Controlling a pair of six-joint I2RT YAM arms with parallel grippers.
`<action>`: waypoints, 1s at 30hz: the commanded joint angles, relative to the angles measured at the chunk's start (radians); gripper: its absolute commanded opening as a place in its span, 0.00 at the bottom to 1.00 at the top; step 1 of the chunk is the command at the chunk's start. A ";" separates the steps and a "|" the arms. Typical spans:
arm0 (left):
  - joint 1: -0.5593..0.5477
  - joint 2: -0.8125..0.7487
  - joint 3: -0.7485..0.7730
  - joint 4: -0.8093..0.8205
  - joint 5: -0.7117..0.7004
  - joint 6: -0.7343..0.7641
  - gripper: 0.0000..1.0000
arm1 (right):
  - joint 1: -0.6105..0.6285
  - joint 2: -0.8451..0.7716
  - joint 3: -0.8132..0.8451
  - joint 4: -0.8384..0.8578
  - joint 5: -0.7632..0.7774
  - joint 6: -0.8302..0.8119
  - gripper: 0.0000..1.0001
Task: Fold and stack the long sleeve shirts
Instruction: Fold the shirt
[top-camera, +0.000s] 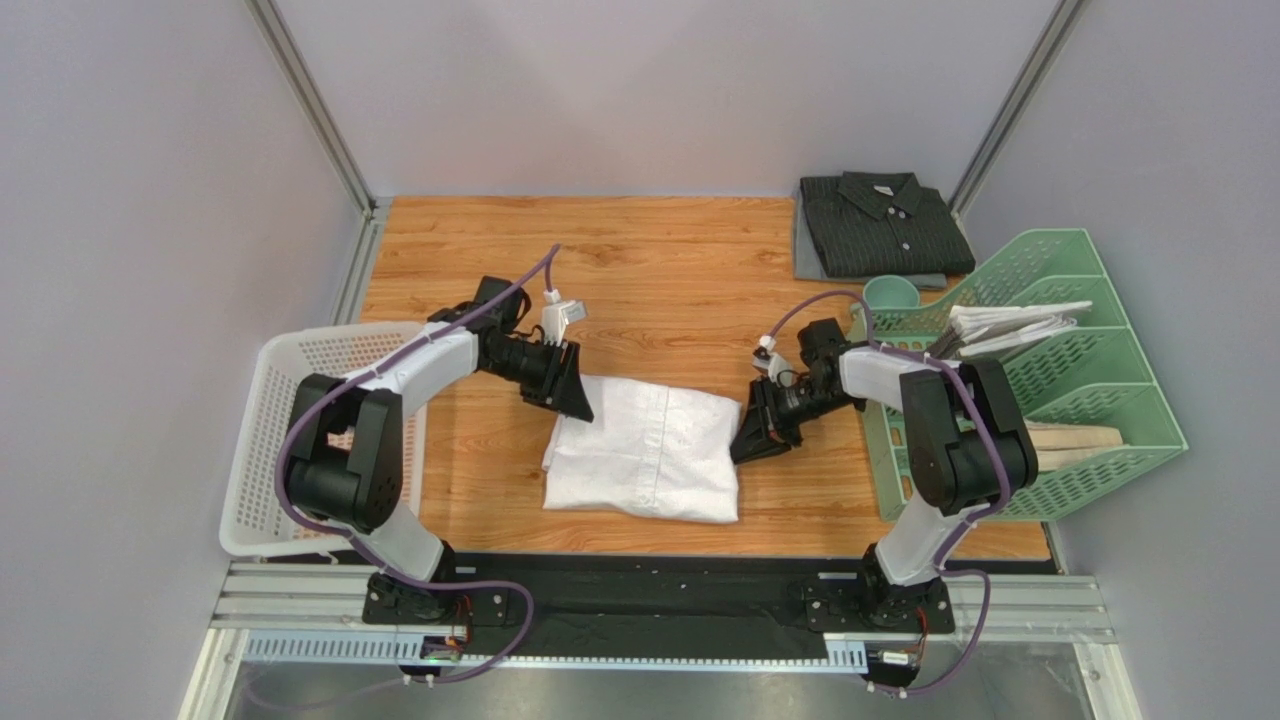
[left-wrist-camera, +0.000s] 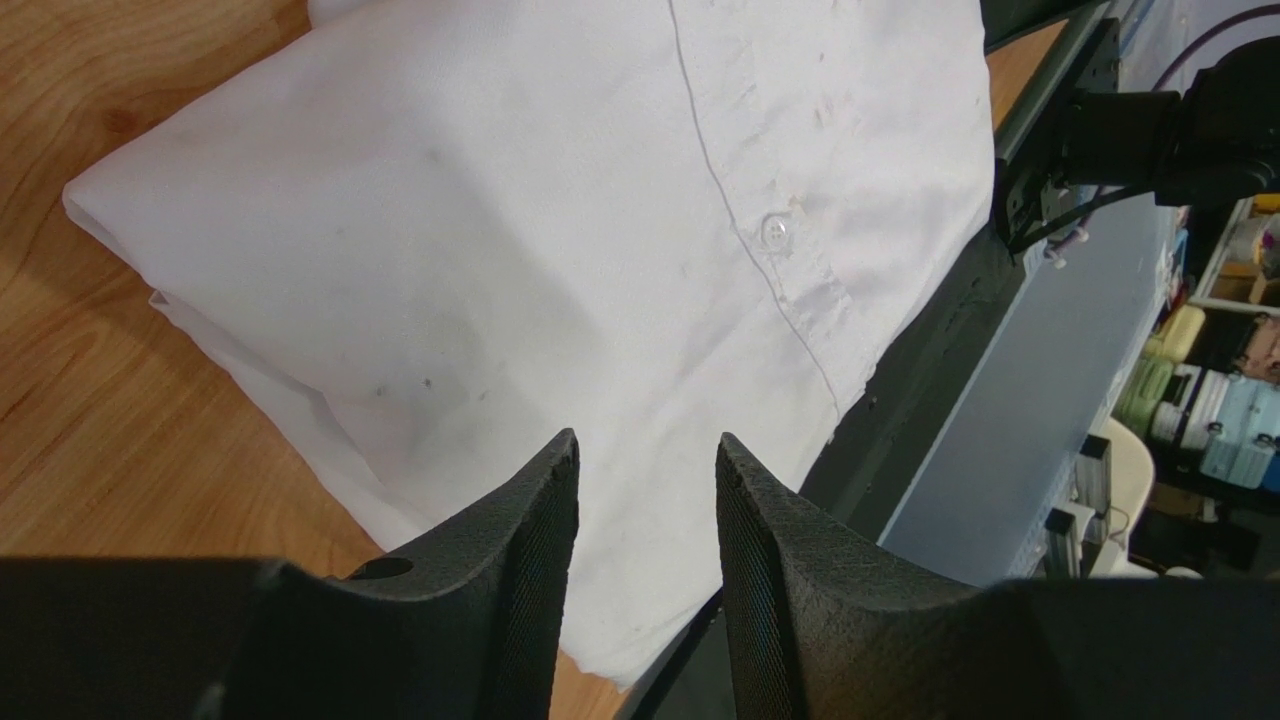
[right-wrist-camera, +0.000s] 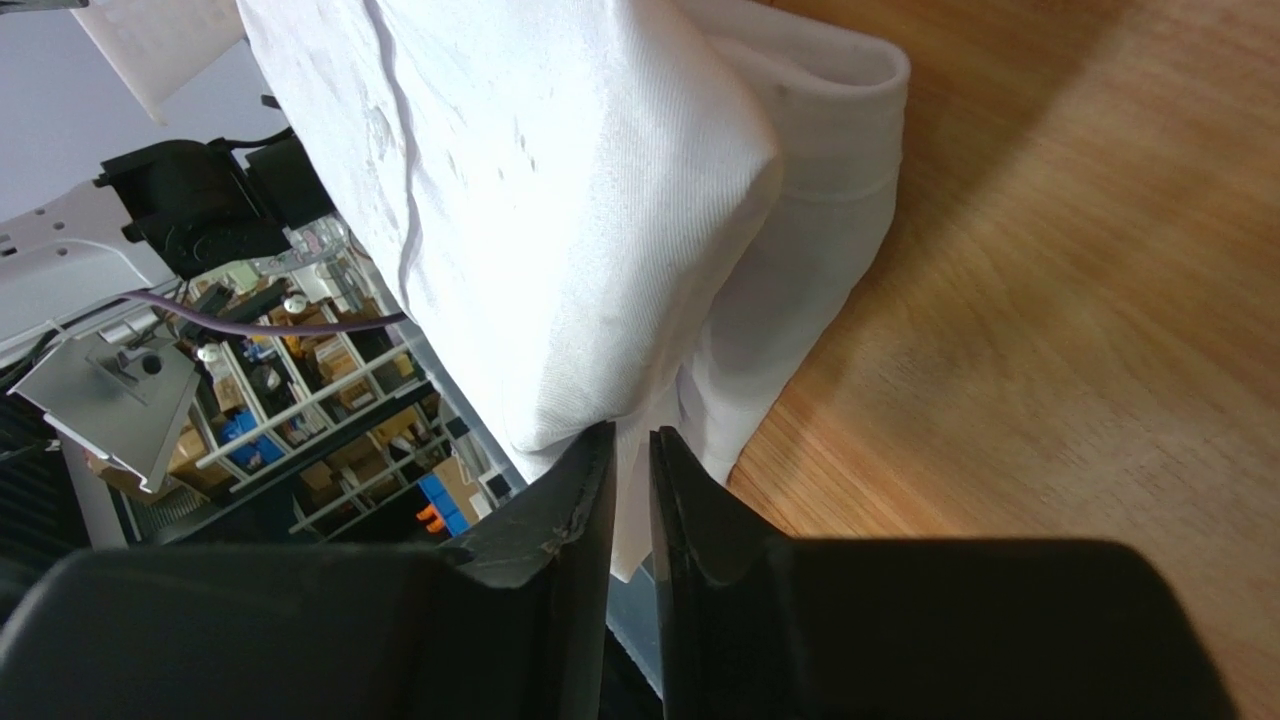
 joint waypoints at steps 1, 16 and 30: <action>0.003 -0.019 0.025 -0.017 0.027 0.016 0.45 | 0.003 0.001 0.007 -0.008 0.023 -0.011 0.16; 0.001 -0.024 0.001 -0.008 0.024 0.016 0.46 | 0.040 -0.079 -0.043 -0.002 0.089 0.006 0.10; 0.001 -0.029 -0.005 -0.021 0.032 0.025 0.47 | 0.078 -0.099 -0.045 0.069 0.061 0.080 0.40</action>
